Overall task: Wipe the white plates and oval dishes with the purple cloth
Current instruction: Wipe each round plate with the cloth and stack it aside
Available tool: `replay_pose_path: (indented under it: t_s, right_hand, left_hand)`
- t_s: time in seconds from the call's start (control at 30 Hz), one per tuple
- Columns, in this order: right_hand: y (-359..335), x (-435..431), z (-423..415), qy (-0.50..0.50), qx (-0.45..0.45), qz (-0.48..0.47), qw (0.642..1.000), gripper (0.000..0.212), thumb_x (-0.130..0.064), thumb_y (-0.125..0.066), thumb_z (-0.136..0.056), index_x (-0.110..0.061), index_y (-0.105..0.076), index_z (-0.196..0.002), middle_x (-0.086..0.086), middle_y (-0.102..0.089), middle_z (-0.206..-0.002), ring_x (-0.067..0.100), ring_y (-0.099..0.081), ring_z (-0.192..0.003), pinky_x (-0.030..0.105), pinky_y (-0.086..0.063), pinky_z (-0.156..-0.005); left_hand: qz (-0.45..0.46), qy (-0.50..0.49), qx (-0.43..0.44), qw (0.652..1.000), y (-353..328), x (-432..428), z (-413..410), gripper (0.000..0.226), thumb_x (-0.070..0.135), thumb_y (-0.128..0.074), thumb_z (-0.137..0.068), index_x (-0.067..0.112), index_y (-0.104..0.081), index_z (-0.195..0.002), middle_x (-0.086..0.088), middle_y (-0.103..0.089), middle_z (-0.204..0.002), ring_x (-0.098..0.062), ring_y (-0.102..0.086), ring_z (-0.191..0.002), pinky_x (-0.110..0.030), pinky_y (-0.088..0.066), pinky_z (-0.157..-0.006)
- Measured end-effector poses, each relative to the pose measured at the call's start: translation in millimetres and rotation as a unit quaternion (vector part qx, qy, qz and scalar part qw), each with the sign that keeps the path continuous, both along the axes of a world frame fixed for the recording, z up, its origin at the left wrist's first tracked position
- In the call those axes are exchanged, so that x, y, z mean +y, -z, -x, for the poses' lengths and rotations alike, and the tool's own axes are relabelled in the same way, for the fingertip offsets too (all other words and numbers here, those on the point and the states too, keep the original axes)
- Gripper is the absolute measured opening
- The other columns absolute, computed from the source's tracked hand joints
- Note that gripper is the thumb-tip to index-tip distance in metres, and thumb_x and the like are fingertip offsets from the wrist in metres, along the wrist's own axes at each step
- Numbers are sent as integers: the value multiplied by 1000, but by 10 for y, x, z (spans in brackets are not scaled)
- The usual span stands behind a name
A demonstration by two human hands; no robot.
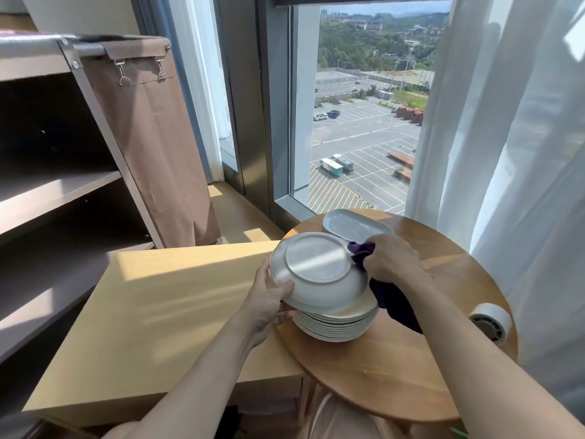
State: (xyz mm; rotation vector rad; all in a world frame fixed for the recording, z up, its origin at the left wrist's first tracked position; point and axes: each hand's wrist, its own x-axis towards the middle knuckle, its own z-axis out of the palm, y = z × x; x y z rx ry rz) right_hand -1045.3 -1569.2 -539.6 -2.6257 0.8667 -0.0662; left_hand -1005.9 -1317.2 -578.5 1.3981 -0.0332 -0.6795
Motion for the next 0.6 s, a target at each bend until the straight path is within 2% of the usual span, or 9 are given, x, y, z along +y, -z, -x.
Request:
replay_pose_path:
  t_s: [0.13, 0.23, 0.3, 0.4, 0.5, 0.6]
  right_hand:
    - [-50, -46, -344, -66, 42, 73, 994, 17, -29, -57, -87, -27, -67, -101, -2, -64, -109, 28, -56, -103, 37, -41, -83]
    - [-123, 34, -654, -116, 107, 151, 976, 20, -36, -59, -88, -23, -63, -103, 1, -59, -99, 29, -55, -94, 40, -43, -85]
    - [-187, 88, -843, -127, 127, 141, 974, 15, -36, -62, -87, -22, -62, -93, -1, -55, -90, 26, -54, -82, 39, -43, -81]
    - [-221, 107, -1080, -145, 126, 96, 977, 15, -31, -64, -85, -23, -68, -96, 1, -61, -97, 28, -59, -92, 37, -50, -84]
    - [-247, 136, -1233, -172, 125, 90, 973, 11, -29, -64, -84, -20, -67, -88, 2, -63, -99, 28, -61, -94, 34, -53, -79]
    - [-291, 196, -1348, -196, 110, 80, 971, 9, -25, -63, -83, -17, -68, -82, 3, -63, -92, 27, -61, -88, 31, -47, -71]
  left_hand:
    - [-3, -12, -32, 999, 15, -19, -8, 63, 16, -63, -101, 44, -31, -147, -11, -56, -139, -24, -62, -90, -29, -53, -57]
    - [-10, -28, -53, 998, 29, -62, -12, 65, 16, -65, -100, 35, -27, -150, -9, -51, -142, -23, -60, -92, -30, -51, -55]
    - [-25, -39, -44, 998, 32, -76, -19, 58, 18, -65, -100, 24, -31, -146, -16, -53, -141, -23, -58, -89, -28, -50, -53]
    - [-36, -38, -52, 997, 22, -82, -13, 34, 18, -66, -99, 19, -46, -126, -21, -58, -132, -22, -56, -85, -24, -48, -51]
    - [-30, -53, -83, 995, 22, -91, 25, 39, 17, -68, -98, 26, -49, -131, -10, -66, -120, -18, -60, -79, -24, -48, -51]
    - [-24, -65, -107, 992, 35, -121, 61, 42, 14, -68, -97, 26, -53, -134, -3, -71, -109, -7, -64, -68, -22, -47, -49]
